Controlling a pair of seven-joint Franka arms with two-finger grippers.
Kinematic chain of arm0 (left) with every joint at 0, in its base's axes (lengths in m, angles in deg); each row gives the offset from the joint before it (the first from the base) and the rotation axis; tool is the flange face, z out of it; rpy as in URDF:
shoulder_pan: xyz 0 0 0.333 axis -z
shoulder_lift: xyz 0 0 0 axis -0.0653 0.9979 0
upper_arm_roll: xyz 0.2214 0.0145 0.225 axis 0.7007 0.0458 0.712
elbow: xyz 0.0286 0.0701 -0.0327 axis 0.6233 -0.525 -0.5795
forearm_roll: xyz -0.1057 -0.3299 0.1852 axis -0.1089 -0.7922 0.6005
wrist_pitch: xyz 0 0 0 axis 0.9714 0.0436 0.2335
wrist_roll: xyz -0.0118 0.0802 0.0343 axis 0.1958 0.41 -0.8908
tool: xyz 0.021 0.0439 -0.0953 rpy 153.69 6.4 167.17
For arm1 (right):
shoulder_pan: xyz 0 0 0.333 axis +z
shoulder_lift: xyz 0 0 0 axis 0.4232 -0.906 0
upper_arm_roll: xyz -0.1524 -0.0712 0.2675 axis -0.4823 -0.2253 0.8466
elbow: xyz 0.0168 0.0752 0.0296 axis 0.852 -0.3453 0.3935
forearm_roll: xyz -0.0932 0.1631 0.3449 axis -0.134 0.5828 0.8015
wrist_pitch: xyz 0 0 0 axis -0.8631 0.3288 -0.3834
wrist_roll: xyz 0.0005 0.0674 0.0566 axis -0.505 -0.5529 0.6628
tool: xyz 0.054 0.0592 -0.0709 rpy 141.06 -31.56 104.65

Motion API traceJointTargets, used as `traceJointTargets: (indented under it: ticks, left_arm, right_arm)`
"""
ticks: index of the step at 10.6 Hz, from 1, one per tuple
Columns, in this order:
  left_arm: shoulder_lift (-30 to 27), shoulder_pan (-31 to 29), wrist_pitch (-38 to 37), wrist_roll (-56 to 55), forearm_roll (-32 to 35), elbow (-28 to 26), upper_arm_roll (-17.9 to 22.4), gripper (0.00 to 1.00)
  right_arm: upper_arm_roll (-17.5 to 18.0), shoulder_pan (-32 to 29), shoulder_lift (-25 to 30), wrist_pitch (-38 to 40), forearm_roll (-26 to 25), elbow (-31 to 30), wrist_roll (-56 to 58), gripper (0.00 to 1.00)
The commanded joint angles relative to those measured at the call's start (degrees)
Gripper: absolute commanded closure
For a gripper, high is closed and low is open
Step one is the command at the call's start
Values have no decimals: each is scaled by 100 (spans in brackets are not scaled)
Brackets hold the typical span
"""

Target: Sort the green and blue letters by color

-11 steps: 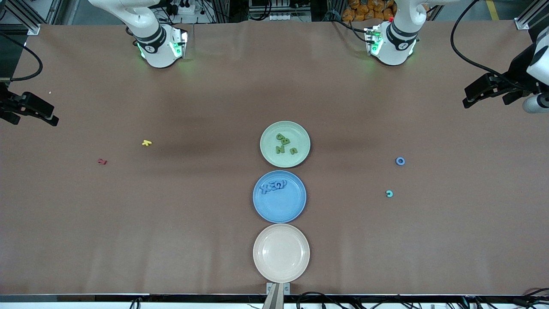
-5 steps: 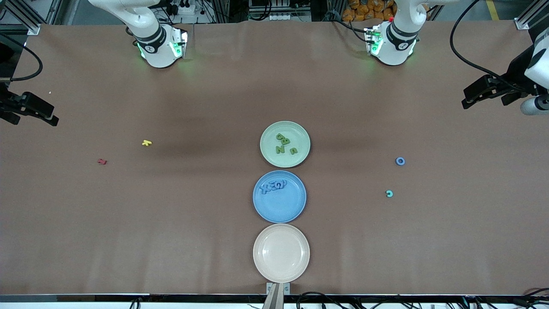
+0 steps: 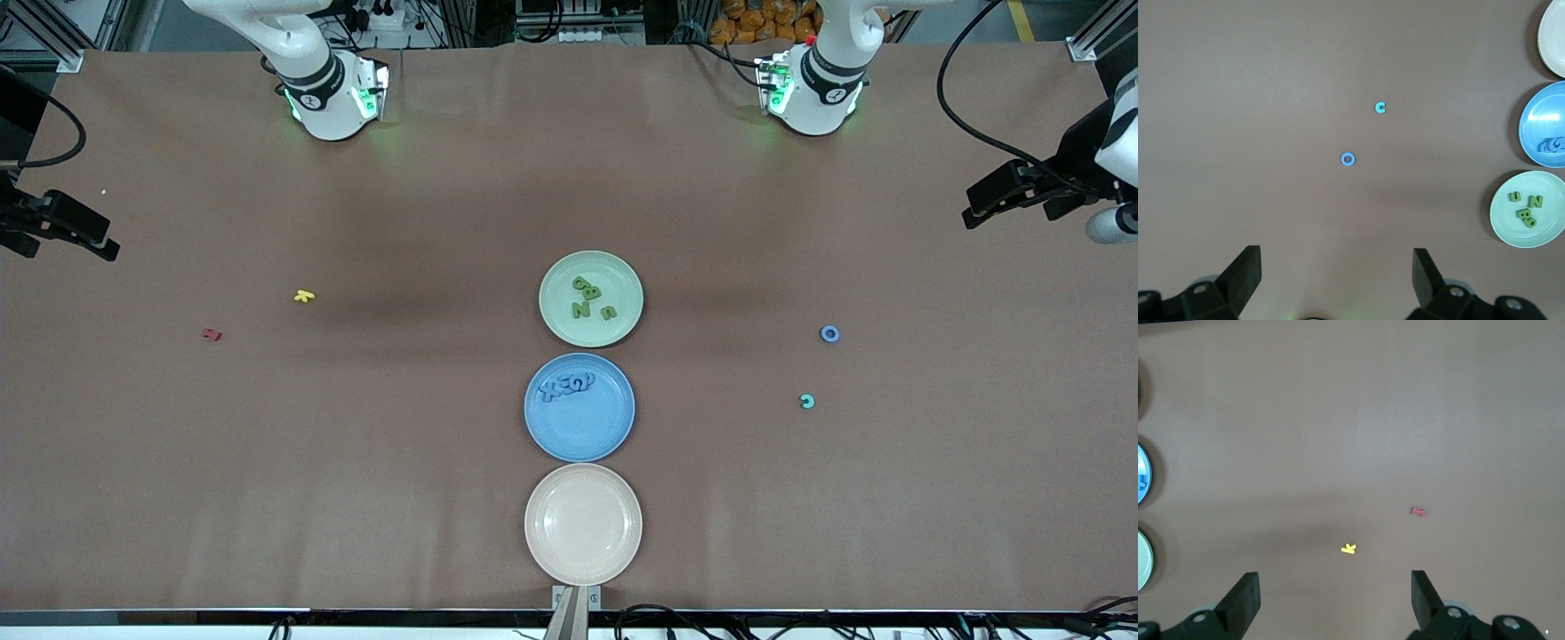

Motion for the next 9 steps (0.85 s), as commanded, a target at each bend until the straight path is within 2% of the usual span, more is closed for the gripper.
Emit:
traceJointTargets:
  ticks: [1, 5, 6, 9]
  left_arm:
    - [-22, -30, -77, -35, 44, 4, -21, 0]
    - [-13, 5, -77, -35, 220, 4, -47, 0]
    - [-13, 49, -77, -26, 456, 4, -73, 0]
    - [-13, 41, -68, -70, 423, 4, -82, 0]
  right_arm:
    - [45, -73, 221, -11, -92, -210, -40, 0]
    - [54, -82, 212, -11, -92, -201, -31, 0]
    - [54, -74, 195, -2, -92, -201, -31, 0]
    - [54, -82, 177, -2, -92, -192, -31, 0]
